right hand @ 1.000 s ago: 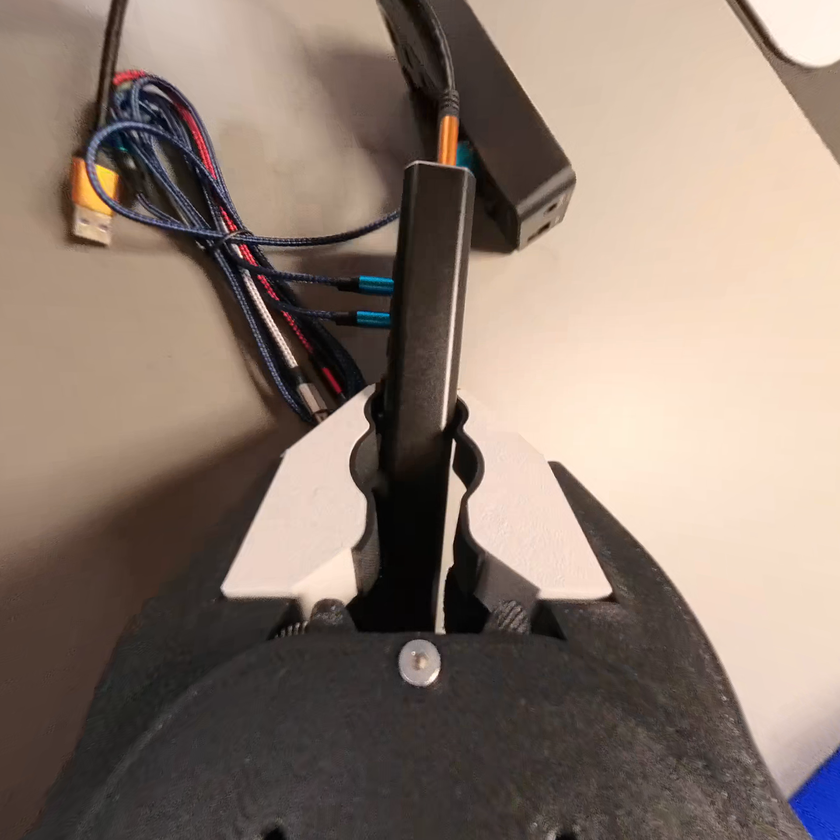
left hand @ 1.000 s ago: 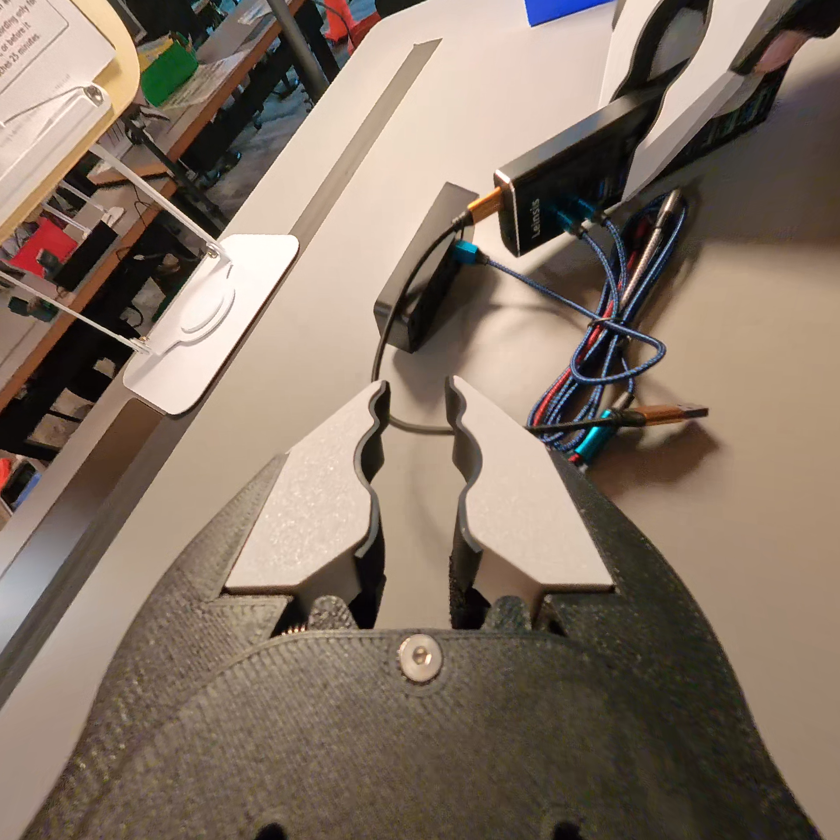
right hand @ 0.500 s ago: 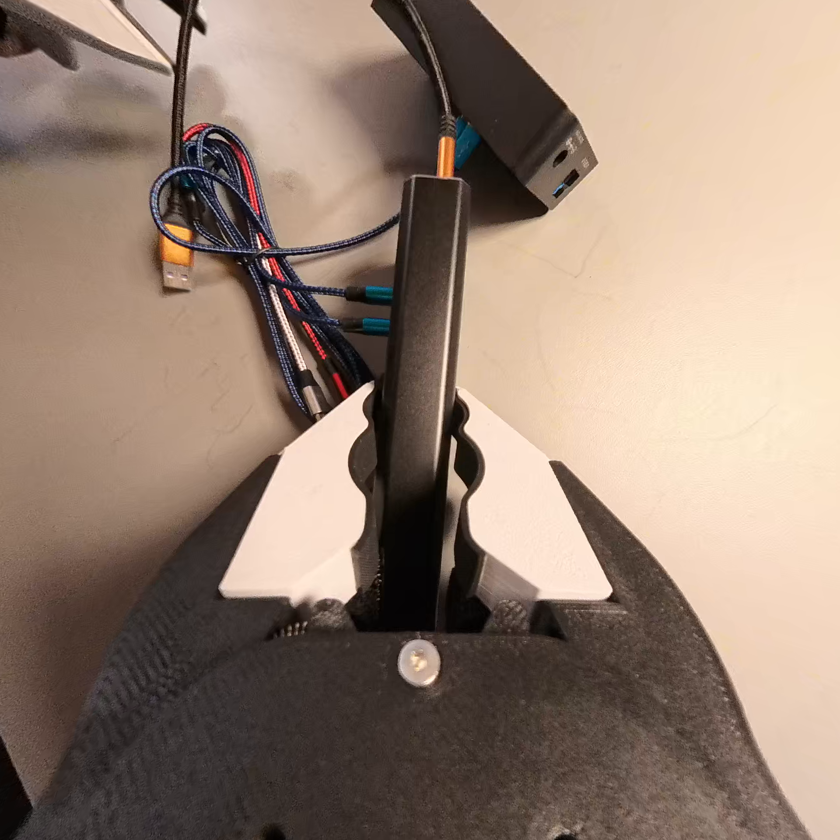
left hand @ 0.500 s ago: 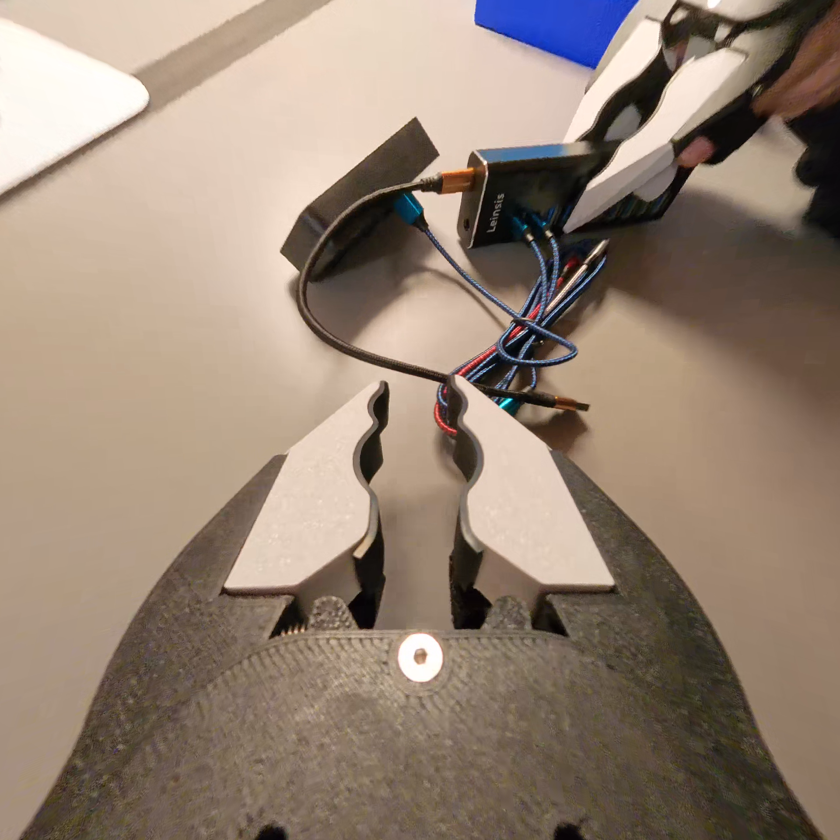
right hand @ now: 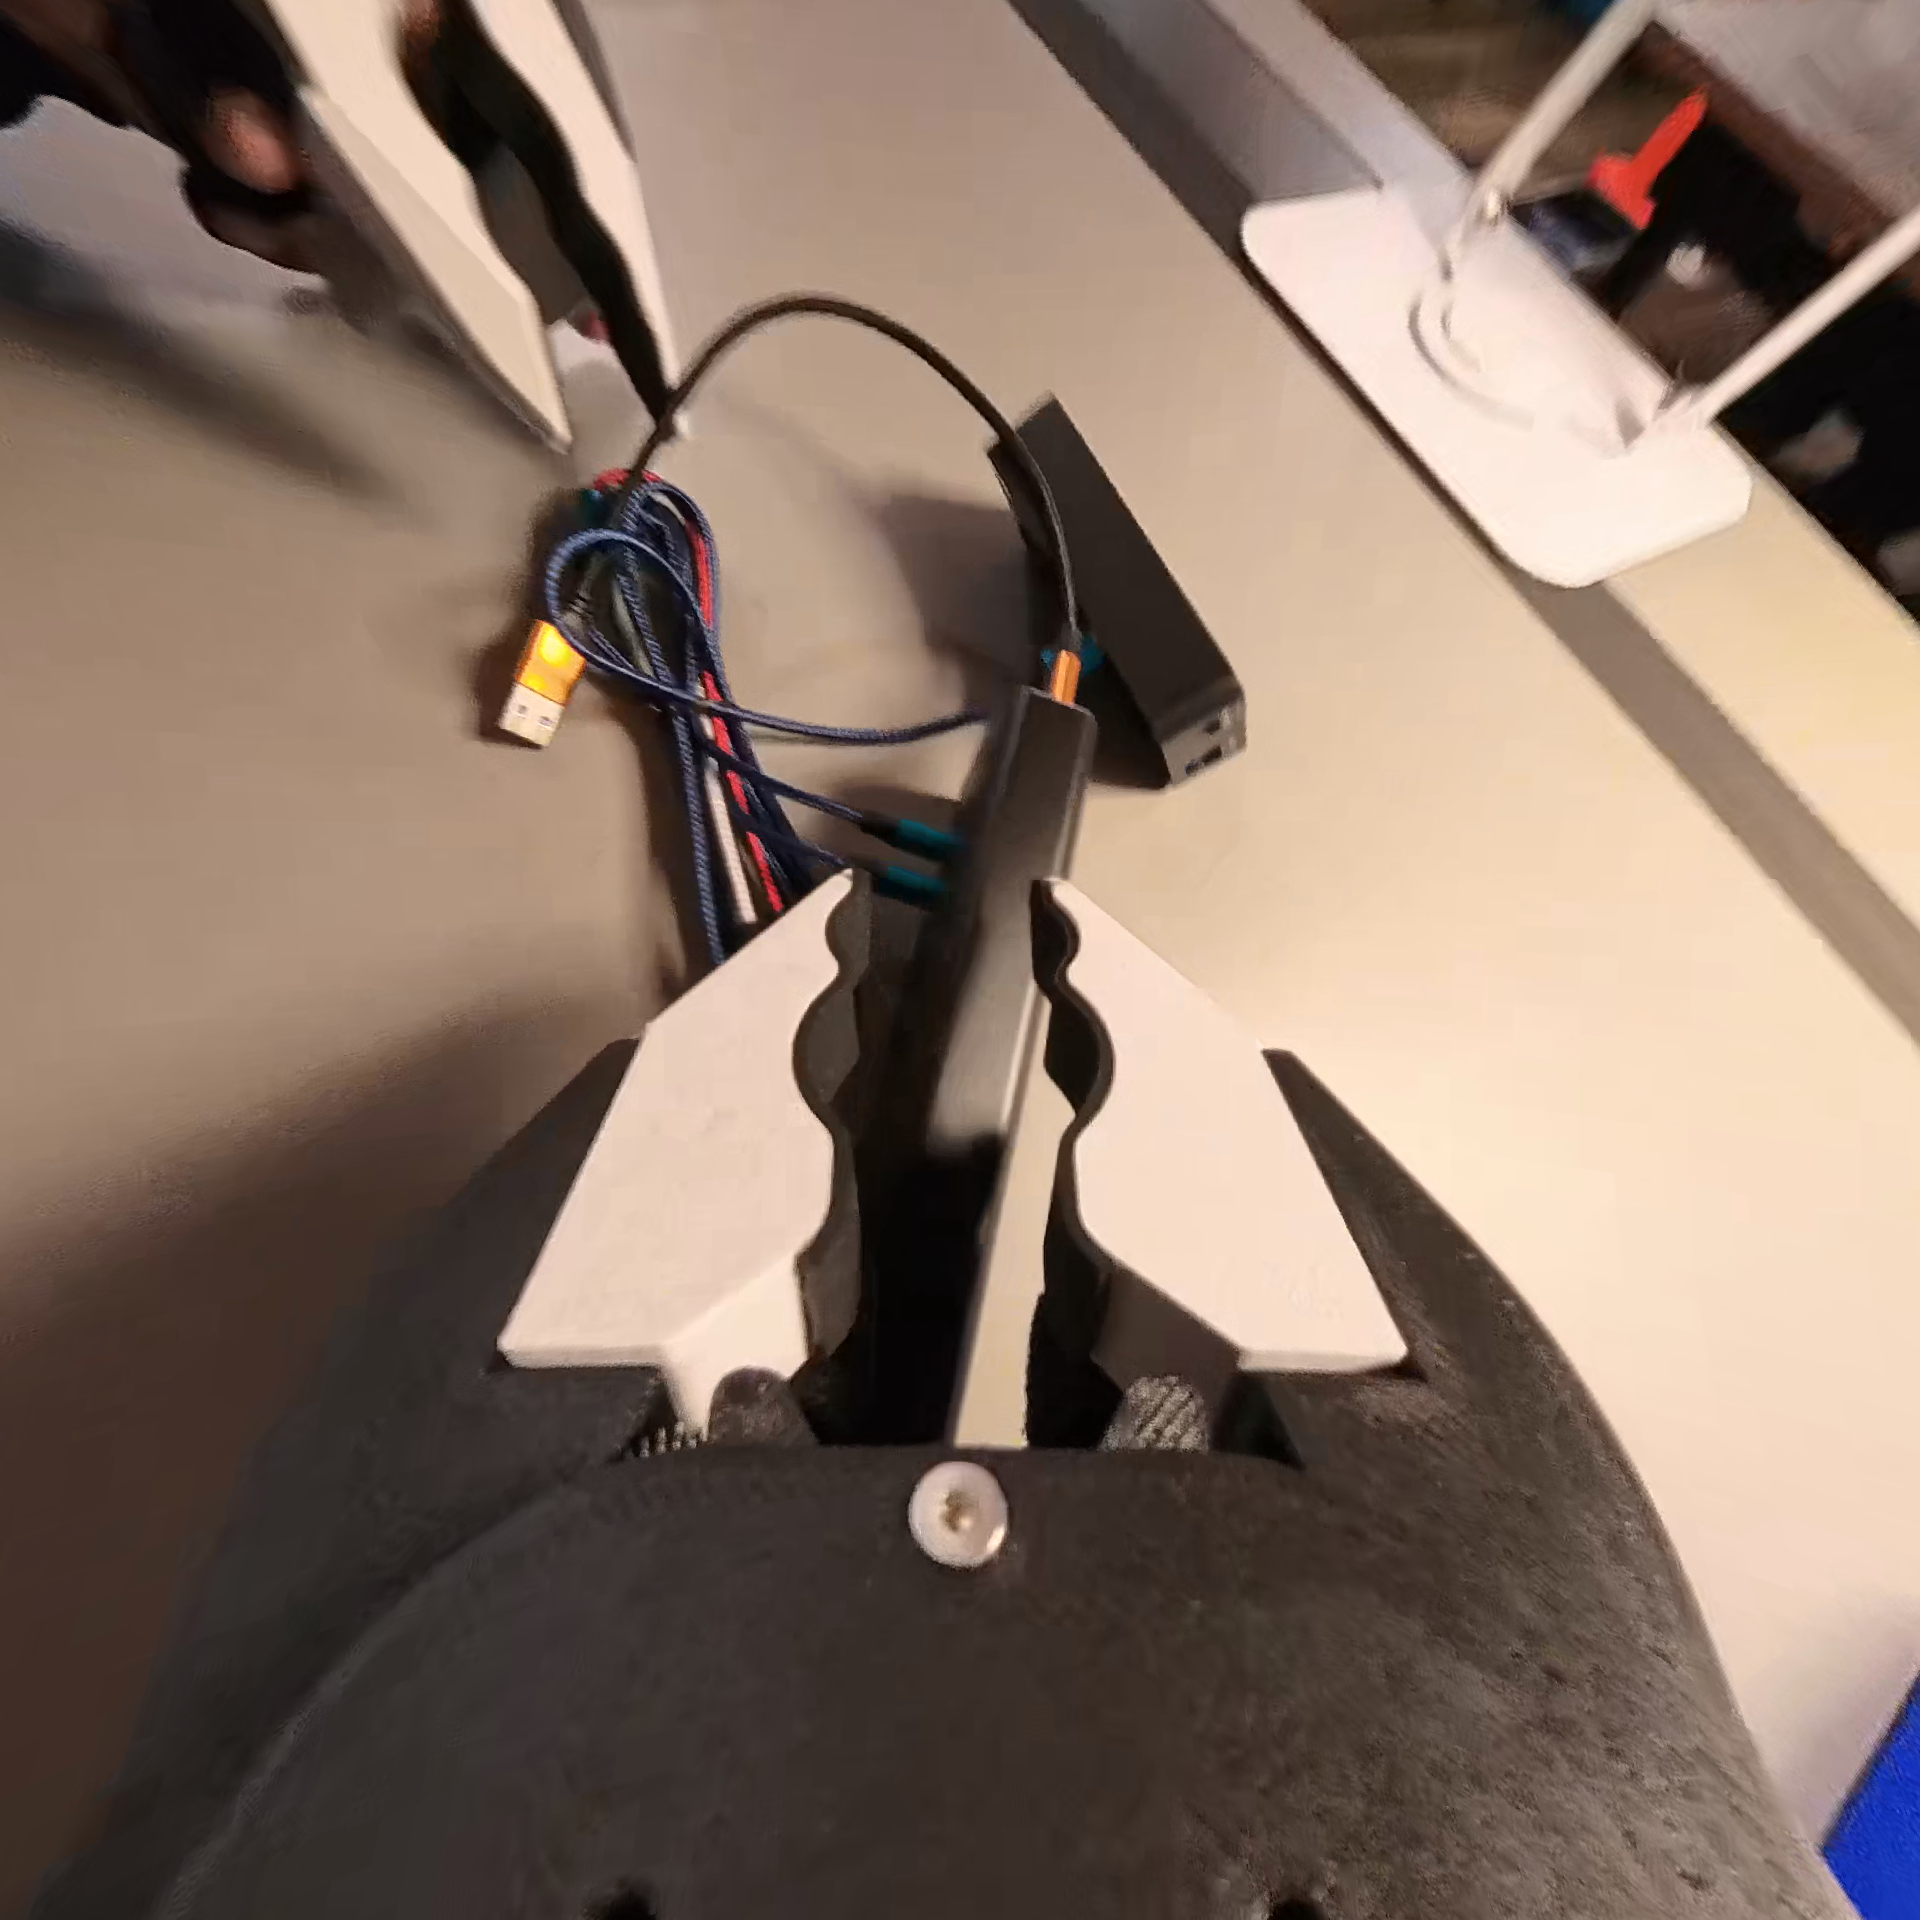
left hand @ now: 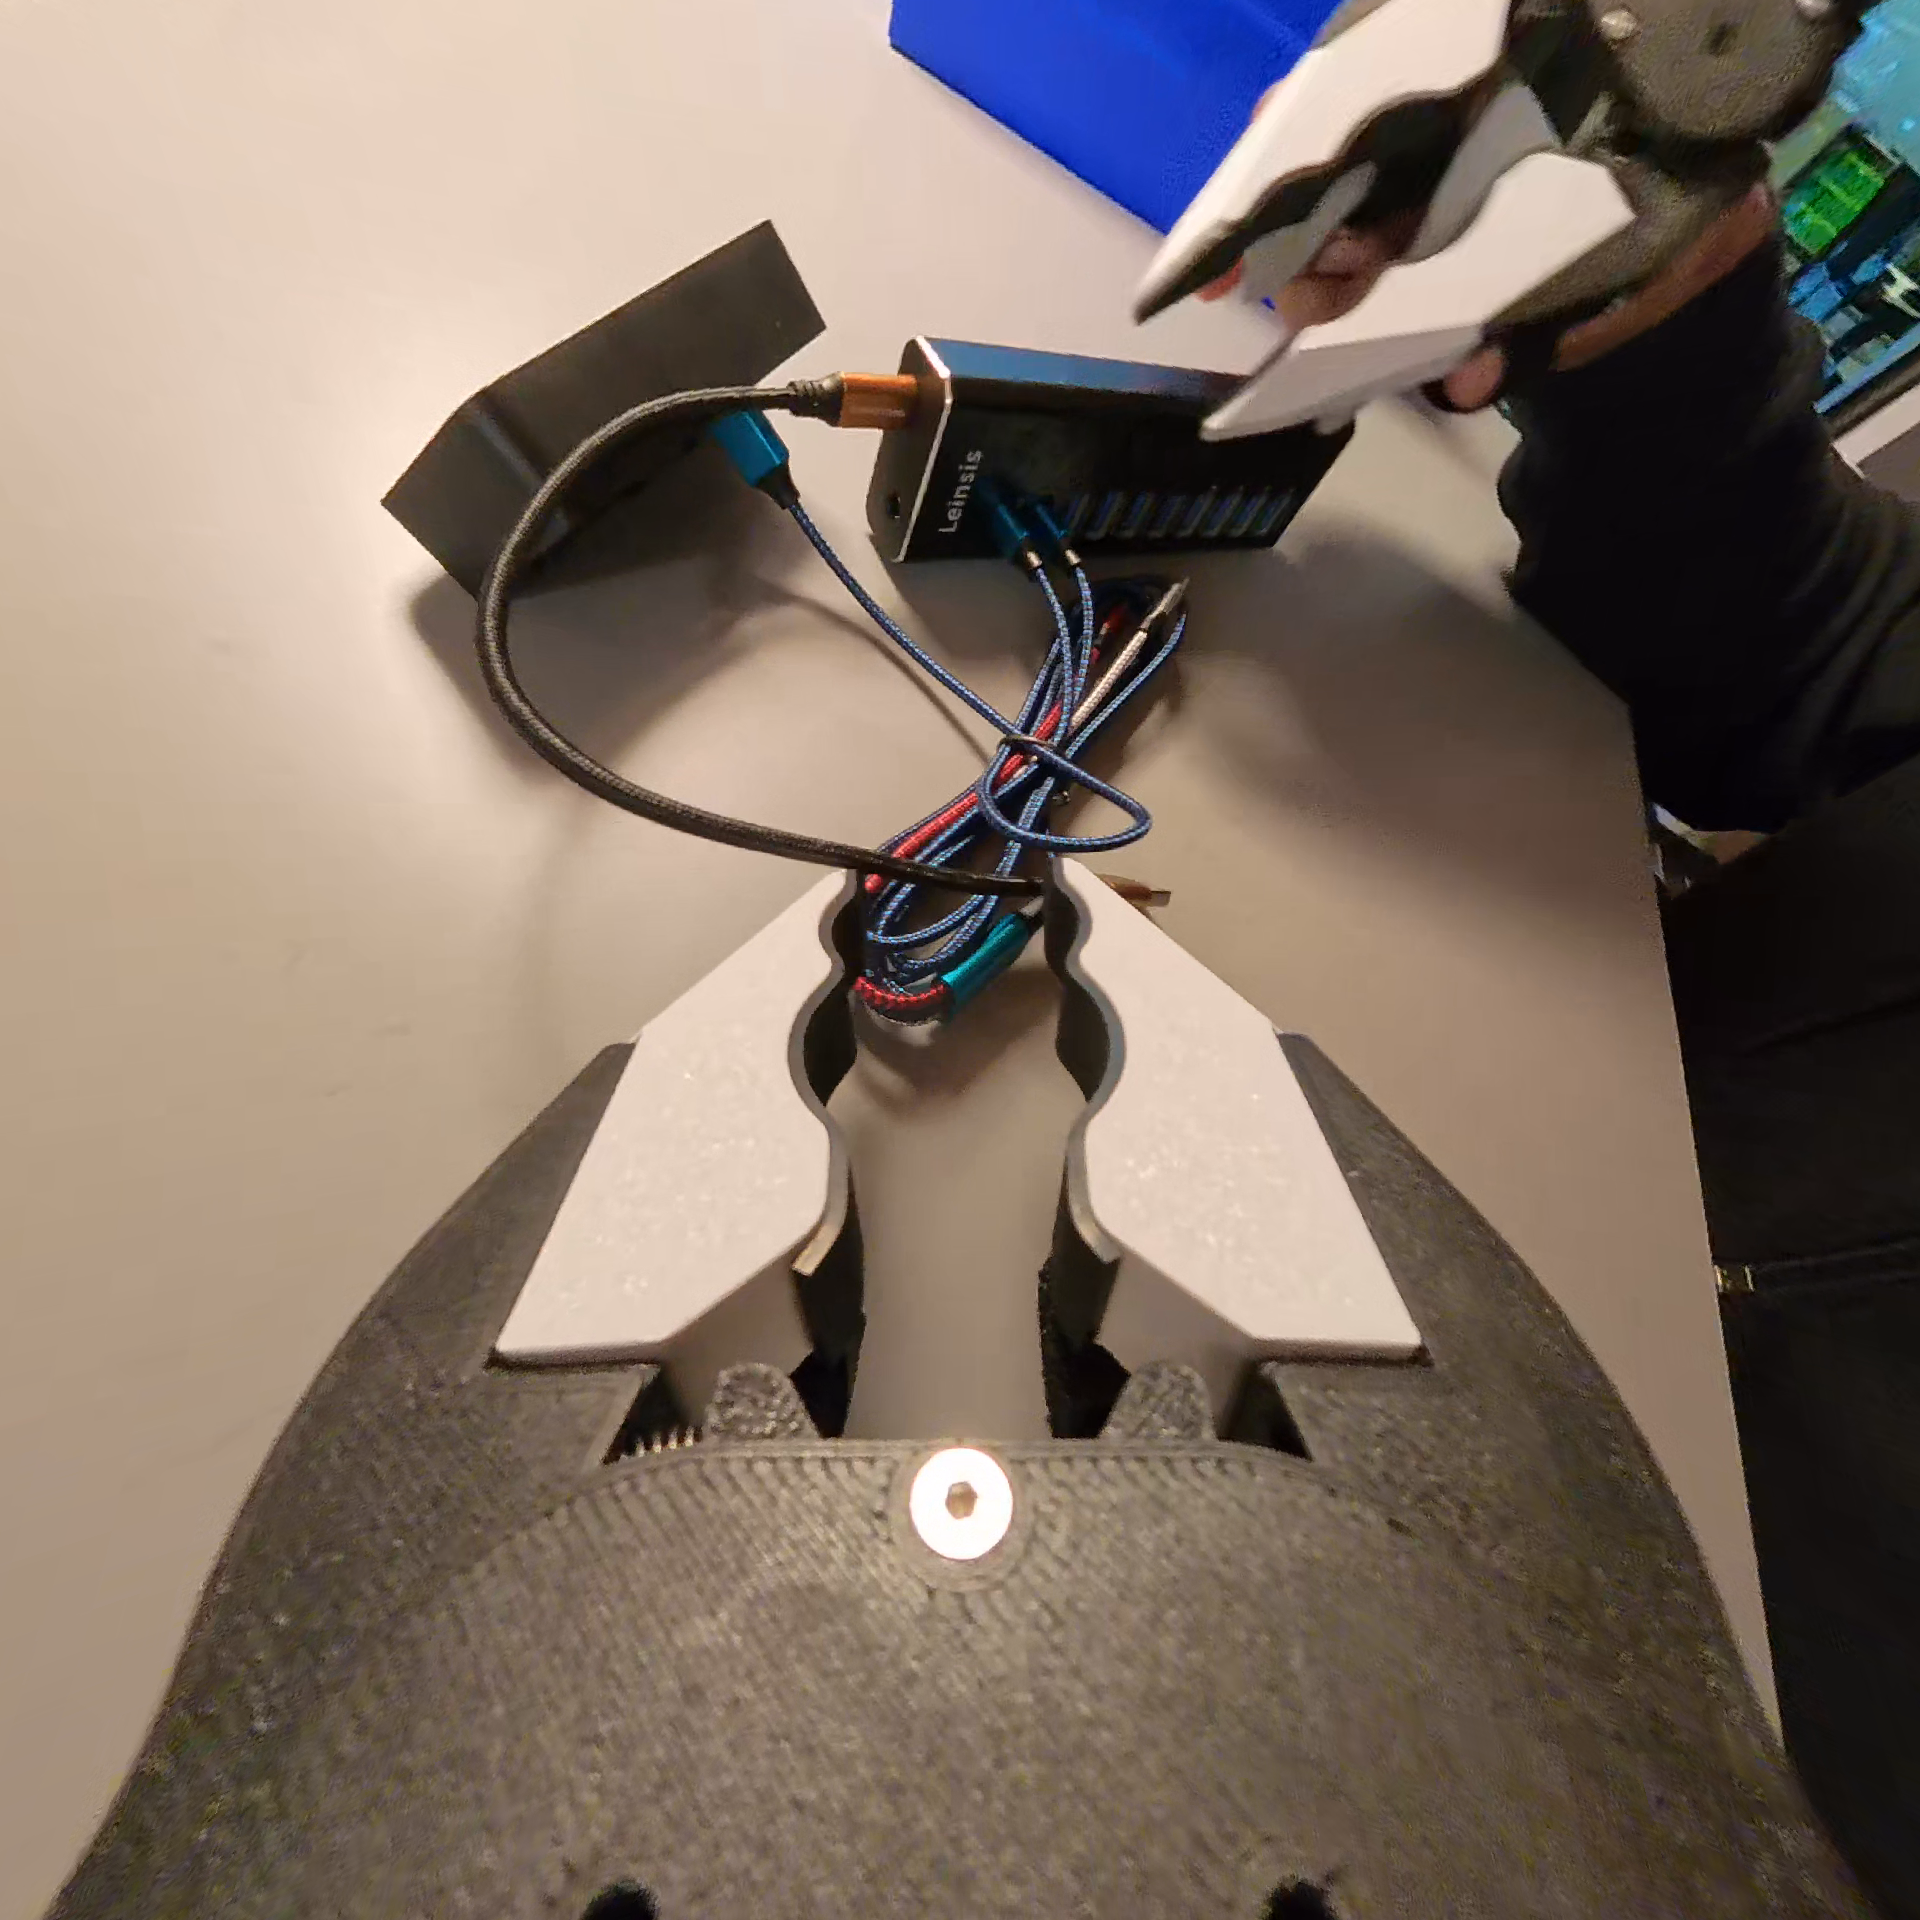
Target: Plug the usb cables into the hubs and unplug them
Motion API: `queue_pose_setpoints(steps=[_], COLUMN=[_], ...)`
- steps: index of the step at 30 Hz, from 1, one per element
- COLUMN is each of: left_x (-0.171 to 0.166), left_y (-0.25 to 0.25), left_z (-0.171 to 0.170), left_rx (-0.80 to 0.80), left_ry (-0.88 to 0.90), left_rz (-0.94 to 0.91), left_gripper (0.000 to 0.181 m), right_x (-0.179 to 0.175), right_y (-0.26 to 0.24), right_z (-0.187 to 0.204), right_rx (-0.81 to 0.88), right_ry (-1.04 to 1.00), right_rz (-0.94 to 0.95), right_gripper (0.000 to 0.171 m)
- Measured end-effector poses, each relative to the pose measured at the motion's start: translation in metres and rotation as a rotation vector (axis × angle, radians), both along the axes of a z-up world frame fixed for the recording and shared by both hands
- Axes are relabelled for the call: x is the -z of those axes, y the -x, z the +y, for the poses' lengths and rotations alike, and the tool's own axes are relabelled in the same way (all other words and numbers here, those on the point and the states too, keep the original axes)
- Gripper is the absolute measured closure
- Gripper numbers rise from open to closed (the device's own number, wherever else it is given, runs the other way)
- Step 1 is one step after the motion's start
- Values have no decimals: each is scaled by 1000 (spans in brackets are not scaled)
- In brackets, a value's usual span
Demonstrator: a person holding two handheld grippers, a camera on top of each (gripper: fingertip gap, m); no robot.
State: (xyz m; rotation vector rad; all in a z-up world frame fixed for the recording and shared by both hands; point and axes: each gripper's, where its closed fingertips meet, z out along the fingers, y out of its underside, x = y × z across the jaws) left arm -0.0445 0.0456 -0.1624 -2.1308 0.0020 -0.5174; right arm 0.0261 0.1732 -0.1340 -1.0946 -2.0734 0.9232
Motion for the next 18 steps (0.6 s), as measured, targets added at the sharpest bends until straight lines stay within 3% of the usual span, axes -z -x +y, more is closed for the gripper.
queue_pose_setpoints(steps=[4, 8, 18], left_x=[4, -5, -37], left_y=[5, 5, -23], left_z=[7, 15, 18], left_rx=[-87, -139, -71], left_ry=[18, -39, -135], left_rz=[-58, -155, -416], left_gripper=[146, 167, 175], right_x=[-12, -17, 22], right_y=[-2, -6, -5], right_z=[-30, -64, -96], right_rx=[-95, -171, -160], right_ry=[-59, -63, -92], right_rz=[104, 158, 53], right_gripper=[142, 145, 143])
